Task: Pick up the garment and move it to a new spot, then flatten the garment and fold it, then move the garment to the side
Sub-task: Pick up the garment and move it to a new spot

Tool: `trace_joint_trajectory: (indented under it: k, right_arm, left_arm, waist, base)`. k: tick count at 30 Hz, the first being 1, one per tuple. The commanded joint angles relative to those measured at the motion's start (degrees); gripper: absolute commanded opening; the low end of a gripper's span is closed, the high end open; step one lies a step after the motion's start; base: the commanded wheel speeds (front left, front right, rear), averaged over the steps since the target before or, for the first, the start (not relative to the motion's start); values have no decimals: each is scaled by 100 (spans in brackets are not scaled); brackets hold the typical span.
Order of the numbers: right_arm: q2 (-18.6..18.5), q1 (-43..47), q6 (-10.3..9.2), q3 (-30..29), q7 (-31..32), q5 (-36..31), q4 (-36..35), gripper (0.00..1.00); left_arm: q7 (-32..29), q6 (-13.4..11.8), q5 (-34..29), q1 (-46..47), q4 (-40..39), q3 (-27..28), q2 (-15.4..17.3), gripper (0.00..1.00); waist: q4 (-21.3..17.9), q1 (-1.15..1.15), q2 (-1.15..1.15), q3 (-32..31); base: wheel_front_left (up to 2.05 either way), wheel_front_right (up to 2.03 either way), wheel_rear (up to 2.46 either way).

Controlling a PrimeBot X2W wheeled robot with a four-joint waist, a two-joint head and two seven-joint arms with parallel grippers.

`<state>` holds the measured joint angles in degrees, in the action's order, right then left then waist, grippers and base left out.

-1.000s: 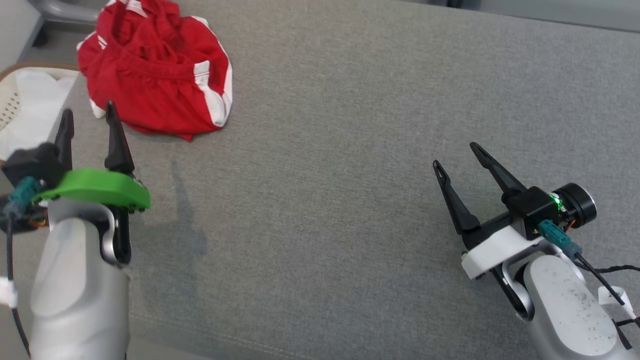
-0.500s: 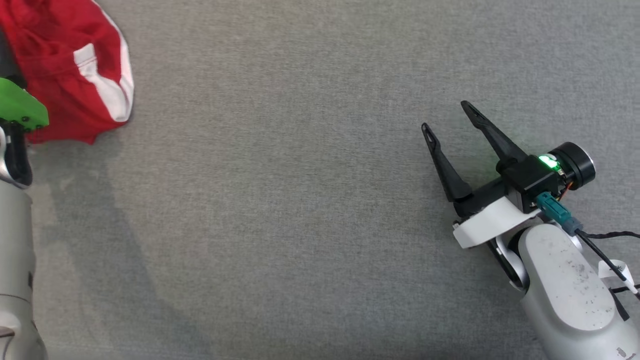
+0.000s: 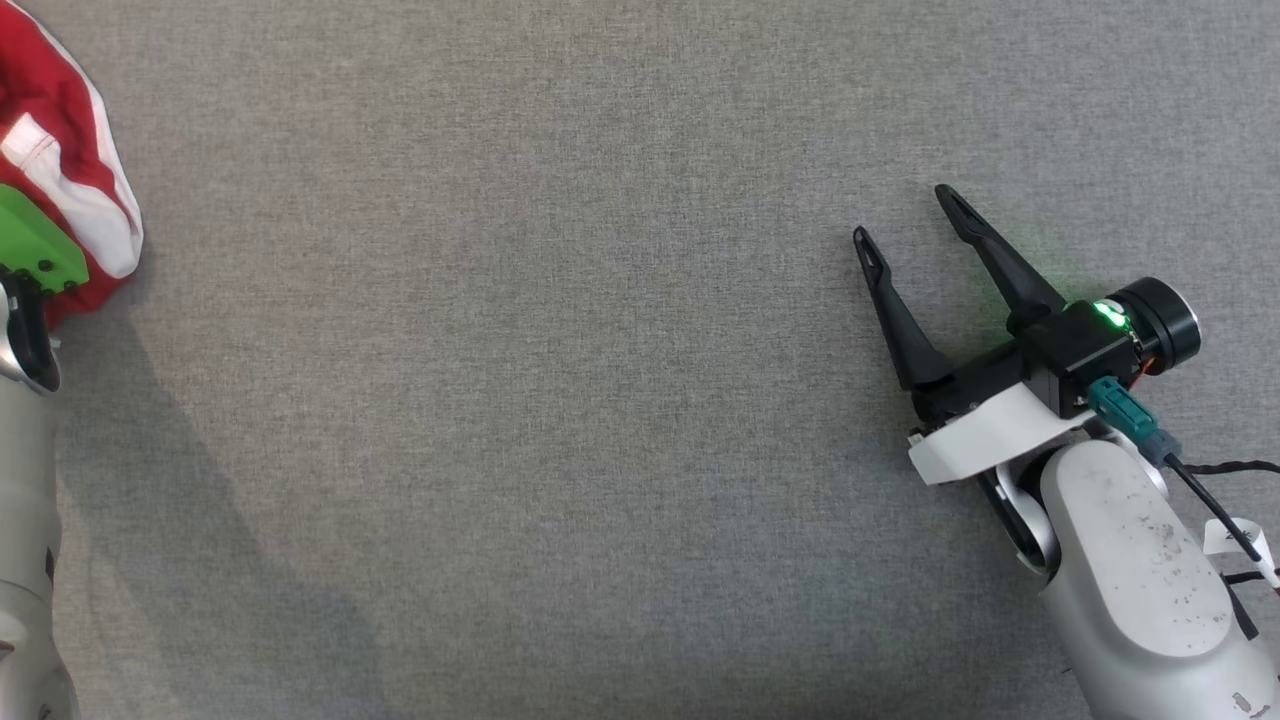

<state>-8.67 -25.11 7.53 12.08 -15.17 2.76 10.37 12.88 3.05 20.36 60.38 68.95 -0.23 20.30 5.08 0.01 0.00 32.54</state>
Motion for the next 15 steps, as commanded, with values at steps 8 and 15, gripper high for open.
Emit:
trace_joint_trajectory:
  k: [8,15]
  right_arm:
    - [53,216,-8,-41,1,45,190,100]
    - [187,434,-8,-72,1,105,271,100]
  left_arm:
    - [243,213,-133,235,-599,-116,-55,0]
    - [235,359,-183,183,-1701,-203,-255,0]
  waist:
    - [107,-1,0,-588]
    - [7,-1,0,-1124]
  base:
    - [0,0,0]
    - [0,0,0]
